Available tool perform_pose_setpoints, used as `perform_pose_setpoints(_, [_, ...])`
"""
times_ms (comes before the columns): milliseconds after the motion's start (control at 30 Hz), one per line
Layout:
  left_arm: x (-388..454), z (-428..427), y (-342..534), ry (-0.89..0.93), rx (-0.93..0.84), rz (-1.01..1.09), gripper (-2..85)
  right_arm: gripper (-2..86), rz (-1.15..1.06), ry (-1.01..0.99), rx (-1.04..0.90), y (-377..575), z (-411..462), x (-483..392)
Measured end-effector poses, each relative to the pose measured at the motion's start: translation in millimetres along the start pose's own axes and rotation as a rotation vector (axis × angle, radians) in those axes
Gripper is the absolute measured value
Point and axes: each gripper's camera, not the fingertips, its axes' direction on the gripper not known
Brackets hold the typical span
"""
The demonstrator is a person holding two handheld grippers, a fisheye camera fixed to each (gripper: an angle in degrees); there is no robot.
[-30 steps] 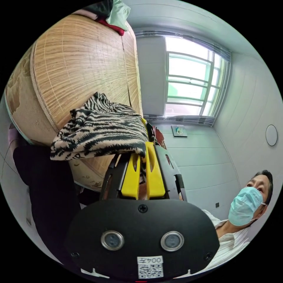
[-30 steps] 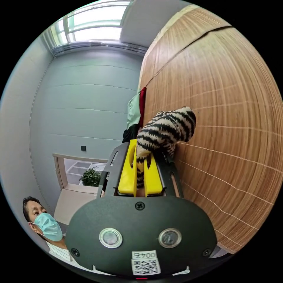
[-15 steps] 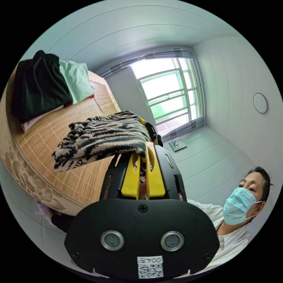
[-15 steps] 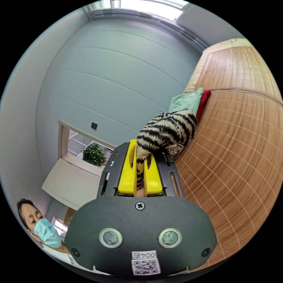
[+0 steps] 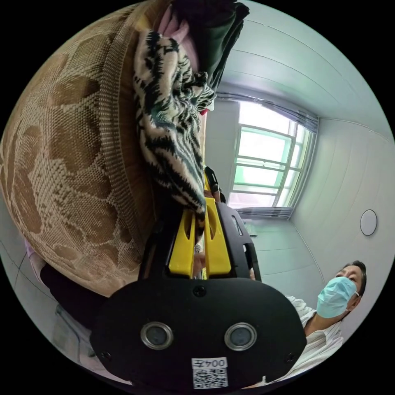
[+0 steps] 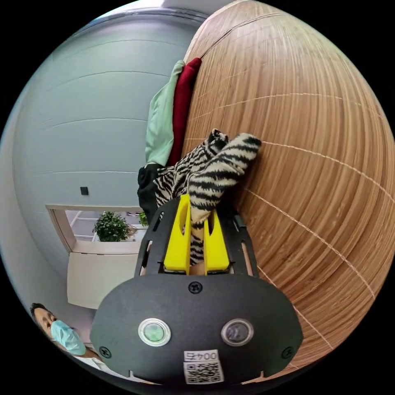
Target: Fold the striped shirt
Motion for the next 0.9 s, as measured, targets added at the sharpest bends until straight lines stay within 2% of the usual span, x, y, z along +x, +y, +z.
perform_pose_setpoints(167, [-1,-6,1,0.091,-0.017,-0.06,6.6,15.5,-0.028,0.093,-0.068,4,-20,-21])
perform_pose_setpoints(267, [7,-18,16,0.128,0.007,-0.088,6.5,13.9,-0.061,0.2,-0.005,30,-52,-33])
perform_pose_setpoints(367, [38,-39,32,0.016,0.067,0.003,3.4,8.8,-0.235,0.319,0.021,77,-63,-57])
perform_pose_setpoints(433, [73,-51,35,-0.083,0.109,0.14,1.5,5.5,-0.373,0.352,-0.001,111,-53,-77])
perform_pose_setpoints(600, [110,-26,8,-0.176,0.164,0.321,0.5,1.0,-0.56,0.318,-0.036,184,-1,-118])
perform_pose_setpoints(700, [85,16,-34,-0.25,0.118,0.262,0.4,2.8,-0.59,0.336,-0.064,208,41,-128])
perform_pose_setpoints(800, [58,30,-56,-0.498,0.201,0.162,0.5,5.0,-0.606,0.43,-0.12,221,82,-131])
perform_pose_setpoints(833, [50,33,-58,-0.508,0.202,0.164,0.6,5.4,-0.587,0.477,-0.183,224,99,-126])
perform_pose_setpoints(900, [43,34,-55,-0.459,0.222,0.134,0.9,4.1,-0.558,0.498,-0.153,224,100,-123])
